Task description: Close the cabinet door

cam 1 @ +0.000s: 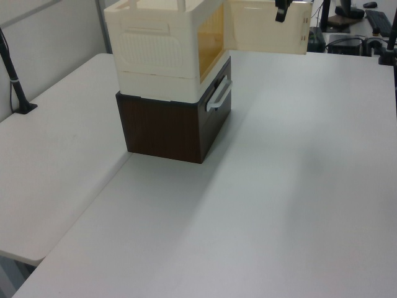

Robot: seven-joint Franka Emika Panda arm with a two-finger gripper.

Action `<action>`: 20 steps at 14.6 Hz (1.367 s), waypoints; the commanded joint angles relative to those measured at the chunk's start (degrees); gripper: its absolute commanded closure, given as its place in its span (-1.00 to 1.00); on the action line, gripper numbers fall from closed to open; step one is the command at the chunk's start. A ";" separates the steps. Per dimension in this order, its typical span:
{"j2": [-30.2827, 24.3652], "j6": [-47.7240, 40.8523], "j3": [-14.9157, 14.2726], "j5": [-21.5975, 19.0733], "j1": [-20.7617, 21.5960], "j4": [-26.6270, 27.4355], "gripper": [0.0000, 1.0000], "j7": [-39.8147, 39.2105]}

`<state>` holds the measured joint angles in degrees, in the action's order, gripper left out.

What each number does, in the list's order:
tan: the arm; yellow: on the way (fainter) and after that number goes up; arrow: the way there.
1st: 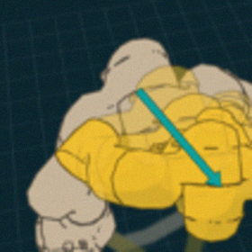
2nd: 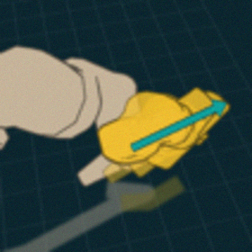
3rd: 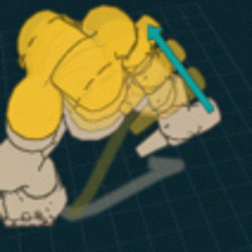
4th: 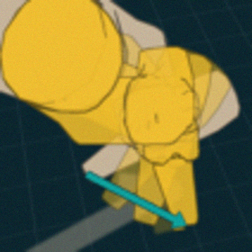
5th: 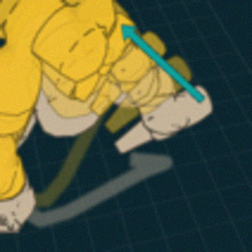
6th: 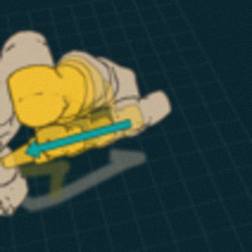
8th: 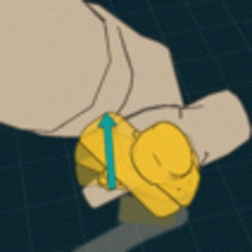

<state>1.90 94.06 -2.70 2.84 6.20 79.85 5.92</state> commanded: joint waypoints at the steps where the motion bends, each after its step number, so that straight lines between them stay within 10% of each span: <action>1: -0.40 -1.60 -0.90 -0.64 -2.50 -3.20 1.00 -1.53; 12: 0.12 2.36 -1.07 -0.12 -15.42 -3.56 1.00 -15.75; 20: 1.35 1.83 -0.20 -1.87 -13.86 -1.72 1.00 -17.62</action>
<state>3.90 95.35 -3.53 2.71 -9.51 76.70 -10.81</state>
